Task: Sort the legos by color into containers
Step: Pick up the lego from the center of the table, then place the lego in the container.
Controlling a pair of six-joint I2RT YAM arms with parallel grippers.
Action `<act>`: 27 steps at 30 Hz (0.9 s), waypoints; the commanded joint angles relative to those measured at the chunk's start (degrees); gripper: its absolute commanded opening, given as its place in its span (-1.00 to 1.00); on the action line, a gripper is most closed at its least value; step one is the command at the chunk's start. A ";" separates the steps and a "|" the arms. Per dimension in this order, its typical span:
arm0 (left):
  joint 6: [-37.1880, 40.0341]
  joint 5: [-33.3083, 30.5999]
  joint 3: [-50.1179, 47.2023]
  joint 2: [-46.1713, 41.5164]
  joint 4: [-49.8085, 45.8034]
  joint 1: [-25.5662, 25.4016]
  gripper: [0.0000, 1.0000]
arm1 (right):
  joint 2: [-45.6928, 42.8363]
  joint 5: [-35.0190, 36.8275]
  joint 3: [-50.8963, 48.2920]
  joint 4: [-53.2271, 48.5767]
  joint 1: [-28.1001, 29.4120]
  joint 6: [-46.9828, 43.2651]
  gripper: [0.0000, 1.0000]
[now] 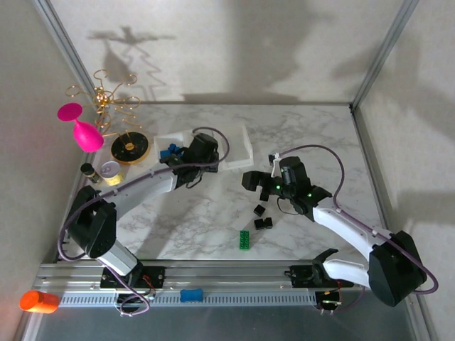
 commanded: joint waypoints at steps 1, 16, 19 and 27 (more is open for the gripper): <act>-2.52 -1.18 3.53 4.42 1.15 3.14 -0.32 | 0.89 -0.67 1.92 3.63 -0.25 1.42 0.97; -3.30 -0.30 16.73 23.19 0.58 8.21 -0.31 | 1.31 1.03 1.31 3.71 -0.23 0.95 0.97; -3.05 0.68 16.14 22.66 0.89 8.30 -0.23 | 1.38 1.34 1.53 3.32 -0.26 0.67 0.97; -2.51 1.96 14.31 18.39 1.17 8.22 -0.07 | 2.02 1.27 2.60 3.86 -0.30 0.84 0.97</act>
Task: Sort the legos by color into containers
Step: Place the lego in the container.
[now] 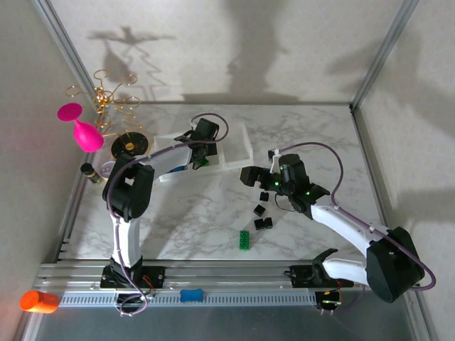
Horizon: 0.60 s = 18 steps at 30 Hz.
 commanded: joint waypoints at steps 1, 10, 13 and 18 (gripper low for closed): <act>0.22 0.57 -0.34 -4.60 -0.17 0.34 -0.05 | 0.76 0.73 2.16 0.65 -0.33 -0.21 0.97; -0.16 2.00 -1.48 -8.93 -1.84 0.20 0.03 | 0.13 0.47 2.85 -0.45 -0.43 0.11 0.97; -0.44 3.59 -3.90 -12.79 -1.50 -0.99 0.04 | -1.02 0.88 2.51 -2.25 -0.90 0.37 0.97; -1.62 4.13 -8.80 -18.72 -5.07 -5.78 0.08 | -3.25 1.03 1.69 -8.09 -1.74 -0.35 0.97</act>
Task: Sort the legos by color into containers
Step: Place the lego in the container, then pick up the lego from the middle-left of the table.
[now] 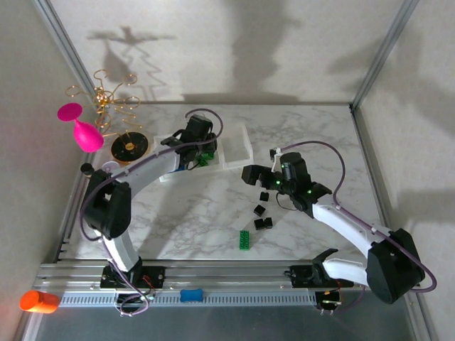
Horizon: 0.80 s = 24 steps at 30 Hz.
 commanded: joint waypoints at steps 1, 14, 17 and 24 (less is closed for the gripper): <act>-1.39 1.33 -3.34 -4.81 -4.62 -4.41 0.09 | -2.84 1.13 0.13 -5.42 -0.69 -0.47 0.97; -9.95 4.20 -14.31 -11.36 -15.11 -25.60 0.25 | -11.56 5.11 -6.70 -18.55 -1.27 2.57 0.98; -11.65 4.97 -14.16 -9.05 -15.28 -30.31 0.29 | -11.97 5.76 -7.58 -20.19 -1.33 3.25 0.97; -12.87 8.30 -12.85 -1.87 -13.33 -36.55 0.32 | -14.50 7.12 -9.99 -21.62 -1.28 4.70 0.97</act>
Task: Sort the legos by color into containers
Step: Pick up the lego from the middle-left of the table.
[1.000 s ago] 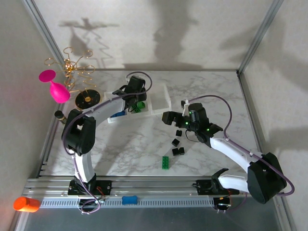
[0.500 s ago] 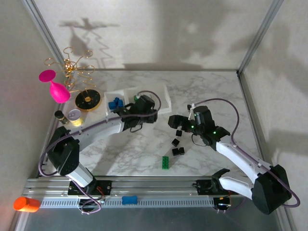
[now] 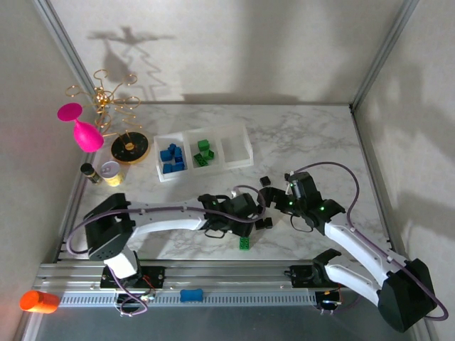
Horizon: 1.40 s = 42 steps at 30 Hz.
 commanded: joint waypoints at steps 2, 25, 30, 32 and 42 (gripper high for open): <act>-2.50 2.65 1.41 3.50 -0.23 -1.60 0.33 | -1.28 2.37 -1.17 -2.93 -0.25 2.02 0.97; -2.95 -2.87 2.75 9.26 -5.98 -4.28 0.13 | -3.40 1.06 -3.78 -0.74 -0.22 3.62 0.97; -2.95 -2.78 1.31 7.78 -5.09 -3.97 -0.02 | -2.53 0.85 -3.67 0.11 -0.28 3.56 0.97; -3.08 -2.63 0.98 7.42 -4.62 -4.05 -0.11 | -2.22 0.72 -3.54 0.07 -0.25 3.53 0.97; -2.99 -3.19 0.17 5.05 -4.13 -3.11 -0.26 | -2.31 0.45 -3.00 0.68 -0.26 2.93 0.97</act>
